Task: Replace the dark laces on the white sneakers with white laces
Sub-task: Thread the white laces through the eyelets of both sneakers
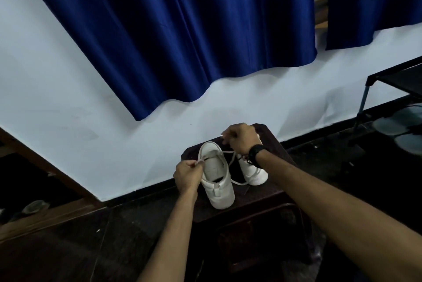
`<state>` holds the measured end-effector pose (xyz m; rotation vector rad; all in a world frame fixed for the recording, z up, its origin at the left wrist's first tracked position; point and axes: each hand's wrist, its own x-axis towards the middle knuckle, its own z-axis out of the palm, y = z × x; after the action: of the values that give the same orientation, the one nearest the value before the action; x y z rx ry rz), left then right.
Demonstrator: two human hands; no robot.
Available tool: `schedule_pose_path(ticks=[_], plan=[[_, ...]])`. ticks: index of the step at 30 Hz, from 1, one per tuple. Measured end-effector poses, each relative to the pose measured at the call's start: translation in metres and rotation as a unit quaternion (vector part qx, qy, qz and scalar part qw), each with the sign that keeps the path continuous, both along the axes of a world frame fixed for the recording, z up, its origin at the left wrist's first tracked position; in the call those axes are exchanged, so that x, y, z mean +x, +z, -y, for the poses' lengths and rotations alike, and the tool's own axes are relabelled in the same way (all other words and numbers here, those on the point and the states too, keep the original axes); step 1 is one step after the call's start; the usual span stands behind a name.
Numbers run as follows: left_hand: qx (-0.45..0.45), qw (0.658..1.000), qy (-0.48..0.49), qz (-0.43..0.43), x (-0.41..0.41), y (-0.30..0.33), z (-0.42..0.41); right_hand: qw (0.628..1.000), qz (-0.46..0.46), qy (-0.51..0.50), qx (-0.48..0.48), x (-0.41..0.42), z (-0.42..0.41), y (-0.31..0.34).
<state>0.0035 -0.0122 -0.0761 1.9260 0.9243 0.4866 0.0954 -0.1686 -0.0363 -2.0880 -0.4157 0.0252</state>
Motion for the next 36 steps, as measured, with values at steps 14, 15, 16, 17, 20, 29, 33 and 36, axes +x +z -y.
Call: schedule_pose_path(ticks=[14,15,16,17,20,29,33,36], plan=[[-0.384,0.912,-0.025,0.143,0.009,-0.038,-0.027,0.99,0.057,0.017,-0.125,0.007,-0.041,-0.045],[-0.393,0.907,-0.029,0.149,0.008,-0.04,-0.028,0.989,0.07,0.012,-0.13,0.007,-0.042,-0.047],[-0.405,0.901,-0.031,0.156,0.007,-0.043,-0.03,0.987,0.078,0.008,-0.137,0.007,-0.044,-0.05],[-0.41,0.898,-0.032,0.157,0.007,-0.045,-0.03,0.986,0.082,0.006,-0.147,0.006,-0.046,-0.051],[-0.414,0.893,-0.031,0.174,0.005,-0.046,-0.027,0.986,0.067,-0.001,-0.153,0.003,-0.053,-0.052],[-0.415,0.892,-0.023,0.18,0.005,-0.053,-0.027,0.984,0.083,-0.015,-0.155,-0.013,-0.072,-0.067],[-0.404,0.896,-0.014,0.182,0.007,-0.055,-0.028,0.981,0.117,-0.007,-0.156,-0.014,-0.07,-0.067],[-0.392,0.904,-0.013,0.17,0.009,-0.057,-0.028,0.981,0.125,-0.003,-0.148,-0.016,-0.07,-0.066]])
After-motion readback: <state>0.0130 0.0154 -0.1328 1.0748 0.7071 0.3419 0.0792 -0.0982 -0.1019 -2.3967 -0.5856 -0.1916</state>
